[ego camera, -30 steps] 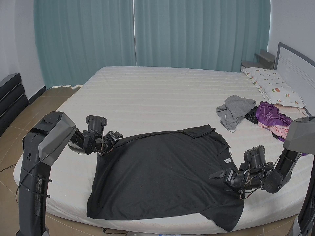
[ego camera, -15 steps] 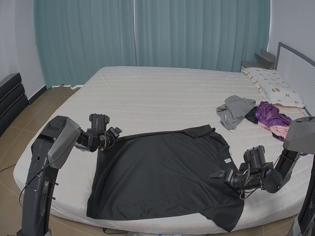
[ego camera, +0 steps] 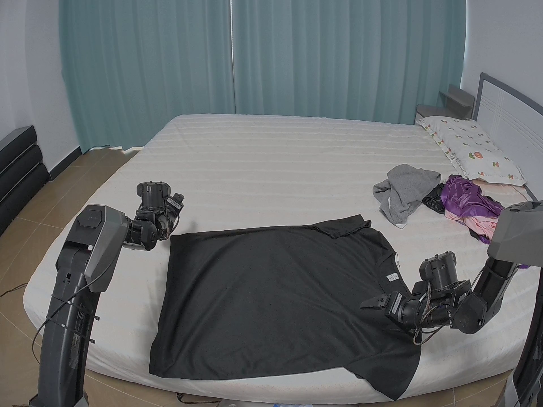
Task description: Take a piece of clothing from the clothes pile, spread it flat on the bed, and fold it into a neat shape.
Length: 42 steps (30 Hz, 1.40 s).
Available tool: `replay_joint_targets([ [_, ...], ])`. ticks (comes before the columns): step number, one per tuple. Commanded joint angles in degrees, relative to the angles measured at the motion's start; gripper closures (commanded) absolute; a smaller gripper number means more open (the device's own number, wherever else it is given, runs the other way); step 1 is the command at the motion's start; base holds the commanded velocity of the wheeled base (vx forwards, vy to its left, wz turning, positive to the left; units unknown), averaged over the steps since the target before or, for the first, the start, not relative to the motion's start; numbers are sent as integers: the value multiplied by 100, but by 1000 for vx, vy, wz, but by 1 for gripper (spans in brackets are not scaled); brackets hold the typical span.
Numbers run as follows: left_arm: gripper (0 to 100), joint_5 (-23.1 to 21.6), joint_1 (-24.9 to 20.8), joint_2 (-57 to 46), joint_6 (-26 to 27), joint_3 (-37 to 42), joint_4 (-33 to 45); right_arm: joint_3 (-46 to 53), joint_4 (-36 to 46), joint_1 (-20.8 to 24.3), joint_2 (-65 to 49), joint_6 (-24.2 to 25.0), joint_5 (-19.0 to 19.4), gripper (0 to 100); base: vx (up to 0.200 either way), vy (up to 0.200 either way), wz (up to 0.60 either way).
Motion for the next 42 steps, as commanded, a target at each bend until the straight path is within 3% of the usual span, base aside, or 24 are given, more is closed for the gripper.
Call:
replay_joint_targets([
  [1, 0, -58, 206, -163, -6, 155, 126, 24, -4, -3, -1, -2, 3, 0, 0, 0, 0],
  [5, 0, -498, 241, -391, 11, 507, 460, 33, -4, 6, -10, 7, 3, 0, 0, 0, 0],
  [10, 0, -726, 232, -453, 231, 823, 477, 33, -4, 6, -10, -2, -6, 0, 0, 0, 0],
  [20, 0, -726, 162, -382, 460, 867, 636, 33, -4, 6, -10, -2, 3, 0, 0, 0, 0],
  [32, 0, -674, 30, -233, 1092, 946, 917, 33, -4, 6, -1, -2, -6, 0, 0, 0, 0],
  [33, 100, -674, 30, -215, 1101, 911, 943, 33, -4, 6, -1, -2, -6, 0, 0, 0, 0],
  [42, 100, -480, 56, -48, 1084, 507, 926, 33, -4, 6, -10, -2, 3, 0, 0, 0, 0],
])
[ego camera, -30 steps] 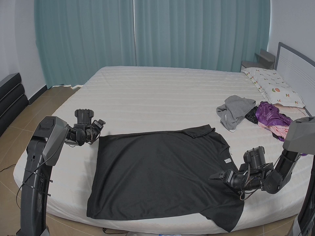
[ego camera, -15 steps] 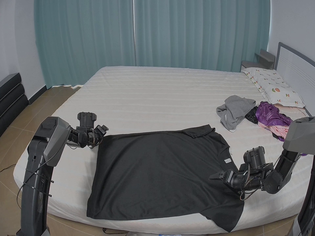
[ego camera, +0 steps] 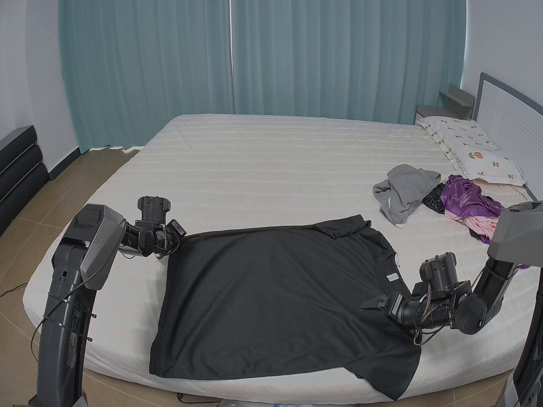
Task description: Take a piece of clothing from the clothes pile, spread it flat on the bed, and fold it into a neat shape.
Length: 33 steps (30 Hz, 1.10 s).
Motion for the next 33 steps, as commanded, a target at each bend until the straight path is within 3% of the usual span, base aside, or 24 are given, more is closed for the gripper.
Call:
replay_joint_targets([
  [1, 100, 213, 27, 158, -9, -303, -50, 0, -3, 3, -3, 1, 2, 0, 0, 0, 0],
  [6, 100, 696, 36, 386, -35, -731, -146, -9, -3, 3, 6, 1, 2, 0, 0, 0, 0],
  [12, 100, 731, 36, 404, -53, -731, -700, -18, -3, 3, 15, 1, -7, 0, 0, 0, 0],
  [24, 100, 731, 18, 395, -61, -731, -700, -317, -372, 11, 32, -8, -51, 0, 0, 0, 0],
  [30, 100, 731, 18, 378, -184, -731, -665, -1116, -381, 108, 322, -70, -499, 0, 0, 0, 0],
  [33, 100, 740, 18, 378, -211, -698, -656, -1846, -170, 64, 771, -456, -895, 0, 0, 0, 0],
])
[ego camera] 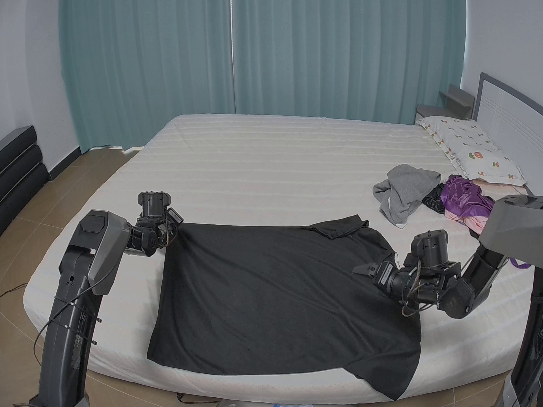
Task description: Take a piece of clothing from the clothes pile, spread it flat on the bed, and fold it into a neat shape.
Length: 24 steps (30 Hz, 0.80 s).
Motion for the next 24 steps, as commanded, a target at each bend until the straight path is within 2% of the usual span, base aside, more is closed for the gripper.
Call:
replay_joint_targets([
  [1, 100, 10, -4, -22, -57, 52, 20, -1032, 264, -37, 681, -497, -502, 0, 0, 0, 0],
  [2, 100, 10, -4, -31, -57, 52, 20, -1067, 273, -37, 699, -523, -520, 0, 0, 0, 0],
  [3, 100, 10, -12, -49, -57, 131, 12, -1401, 387, -125, 875, -752, -652, 0, 0, 0, 0],
  [7, 100, 10, -21, -66, -57, 272, -15, -2271, 747, -344, 1446, -1235, -669, 0, 0, 0, 0],
  [10, 100, 10, -39, -66, -57, 272, -24, -2939, 994, -362, 1666, -1323, -687, 0, 0, 0, 0],
  [14, 100, 10, -39, -66, -48, 281, -24, -3343, 1152, -441, 1754, -1420, -696, 0, 0, 0, 0],
  [17, 100, 10, -30, -57, -57, 289, -15, -3800, 1152, -564, 2158, -2044, -739, 0, 0, 0, 0],
  [24, 100, 80, -30, -49, -48, 289, -15, -4723, 1187, -626, 2712, -2369, -1179, 0, 0, 0, 0],
])
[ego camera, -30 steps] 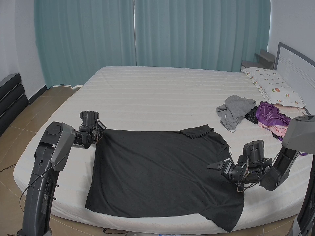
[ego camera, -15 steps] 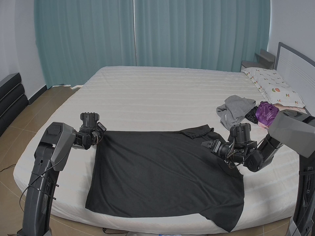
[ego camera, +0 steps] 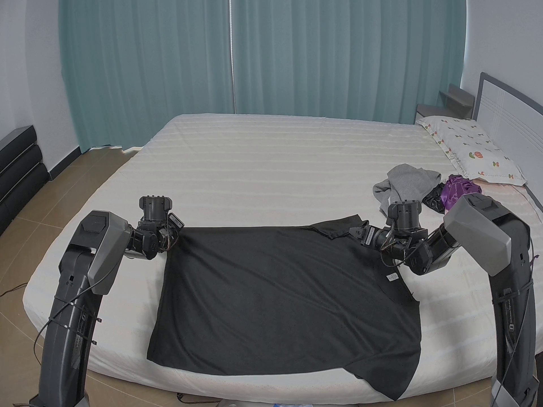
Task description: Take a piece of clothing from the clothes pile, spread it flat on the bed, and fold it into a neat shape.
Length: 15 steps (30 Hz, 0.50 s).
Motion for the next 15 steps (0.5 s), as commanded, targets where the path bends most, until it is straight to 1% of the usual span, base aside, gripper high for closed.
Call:
replay_joint_targets([
  [1, 100, 45, -1, -7, 4, 9, -1, -734, 24, -66, 679, -188, -292, 0, 0, 0, 0],
  [6, 100, 45, -1, 19, 4, -8, -10, -1341, 50, -48, 1022, -407, -397, 0, 0, 0, 0],
  [13, 100, 45, -1, 19, 13, -8, -1, -2123, 200, -75, 1391, -486, -687, 0, 0, 0, 0],
  [15, 100, 45, -1, 19, 13, -8, -1, -2220, 332, -101, 1400, -478, -705, 0, 0, 0, 0],
])
